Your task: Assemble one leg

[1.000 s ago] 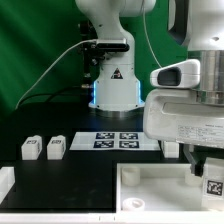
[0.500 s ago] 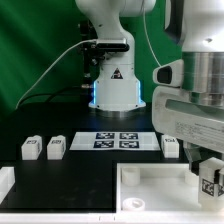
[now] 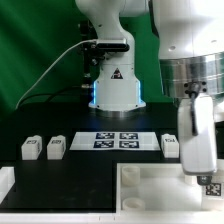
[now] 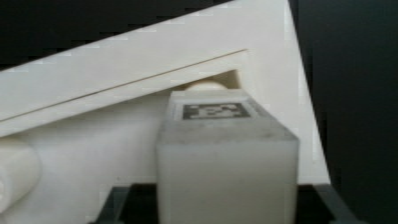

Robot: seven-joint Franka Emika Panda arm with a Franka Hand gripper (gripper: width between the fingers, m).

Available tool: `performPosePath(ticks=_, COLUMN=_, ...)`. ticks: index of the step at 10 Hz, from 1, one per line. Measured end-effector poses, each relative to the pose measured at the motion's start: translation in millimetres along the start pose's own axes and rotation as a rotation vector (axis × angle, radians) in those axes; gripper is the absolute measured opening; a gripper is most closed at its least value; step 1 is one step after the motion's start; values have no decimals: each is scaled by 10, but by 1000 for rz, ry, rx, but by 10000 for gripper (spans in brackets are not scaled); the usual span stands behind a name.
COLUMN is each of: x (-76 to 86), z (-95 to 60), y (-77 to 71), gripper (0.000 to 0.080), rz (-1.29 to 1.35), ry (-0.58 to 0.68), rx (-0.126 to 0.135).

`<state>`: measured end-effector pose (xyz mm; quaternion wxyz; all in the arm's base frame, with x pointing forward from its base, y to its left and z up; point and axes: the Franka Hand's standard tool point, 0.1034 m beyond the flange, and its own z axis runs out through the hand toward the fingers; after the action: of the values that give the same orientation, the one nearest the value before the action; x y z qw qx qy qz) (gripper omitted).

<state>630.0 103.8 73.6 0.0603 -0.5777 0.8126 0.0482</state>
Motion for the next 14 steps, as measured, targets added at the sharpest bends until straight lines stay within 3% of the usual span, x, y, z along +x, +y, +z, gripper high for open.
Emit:
performPosePath(ticks=1, x=1, z=6, y=3, gripper=295, rz=4, ry=2, rx=0)
performPosePath(ticks=3, x=10, z=11, y=3, gripper=537, rz=-49, ry=6, rx=-1)
performPosePath(ticks=4, x=8, z=16, y=-26, gripper=537, rz=-145, ry=11, rx=19)
performPosePath(ticks=5, x=-14, z=41, y=-52, gripper=626, rz=-353, ry=16, rx=66)
performPosePath(ticks=6, x=-43, z=64, y=-15, gripper=642, rz=-486, ry=20, rx=76)
performPosePath(ticks=11, x=-1, z=73, y=-13, gripper=649, rz=-978, ry=63, rx=66)
performPosePath(ticks=13, x=-16, z=50, y=-45, gripper=649, rz=-1376, ry=58, rx=6)
performPosePath(ticks=14, x=4, z=44, y=-80, gripper=649, rz=-1395, ry=73, rx=20)
